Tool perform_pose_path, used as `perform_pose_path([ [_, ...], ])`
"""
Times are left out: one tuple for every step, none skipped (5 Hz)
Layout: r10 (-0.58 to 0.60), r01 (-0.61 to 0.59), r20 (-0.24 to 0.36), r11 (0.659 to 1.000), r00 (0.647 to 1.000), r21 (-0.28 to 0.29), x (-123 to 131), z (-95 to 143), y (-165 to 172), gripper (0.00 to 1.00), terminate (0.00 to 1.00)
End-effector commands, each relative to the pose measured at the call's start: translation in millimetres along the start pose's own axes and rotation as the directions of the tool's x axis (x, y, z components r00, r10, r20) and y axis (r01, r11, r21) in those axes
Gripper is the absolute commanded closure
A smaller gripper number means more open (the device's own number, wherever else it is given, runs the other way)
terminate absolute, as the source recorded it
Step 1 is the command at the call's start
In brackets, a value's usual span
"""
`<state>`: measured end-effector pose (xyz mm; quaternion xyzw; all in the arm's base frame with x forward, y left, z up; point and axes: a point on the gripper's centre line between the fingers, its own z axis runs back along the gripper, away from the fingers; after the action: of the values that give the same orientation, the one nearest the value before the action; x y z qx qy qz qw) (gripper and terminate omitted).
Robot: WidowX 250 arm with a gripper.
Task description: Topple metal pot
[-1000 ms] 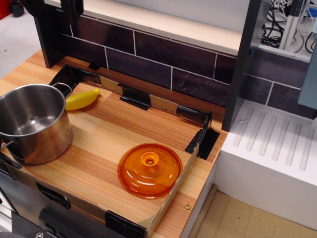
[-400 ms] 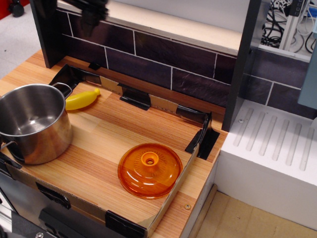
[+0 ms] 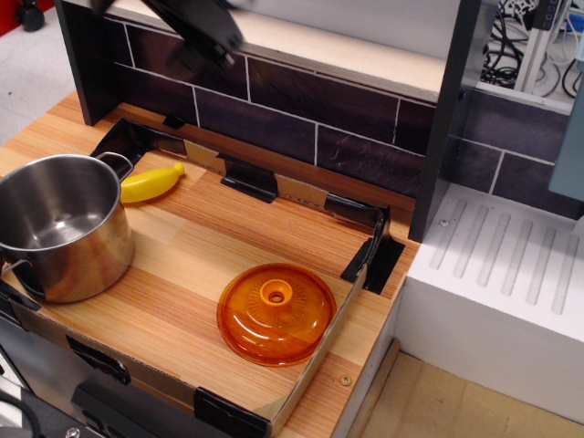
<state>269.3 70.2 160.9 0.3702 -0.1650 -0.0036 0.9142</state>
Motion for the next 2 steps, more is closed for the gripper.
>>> perform_pose_path([
  [-0.049,0.057,-0.072,0.991,0.996,0.117,-2.2,-21.5,-32.2,0.00,0.00],
  [-0.044,0.062,-0.113,0.986,0.993,0.156,-7.2,-37.9,-42.7,0.00,0.00],
])
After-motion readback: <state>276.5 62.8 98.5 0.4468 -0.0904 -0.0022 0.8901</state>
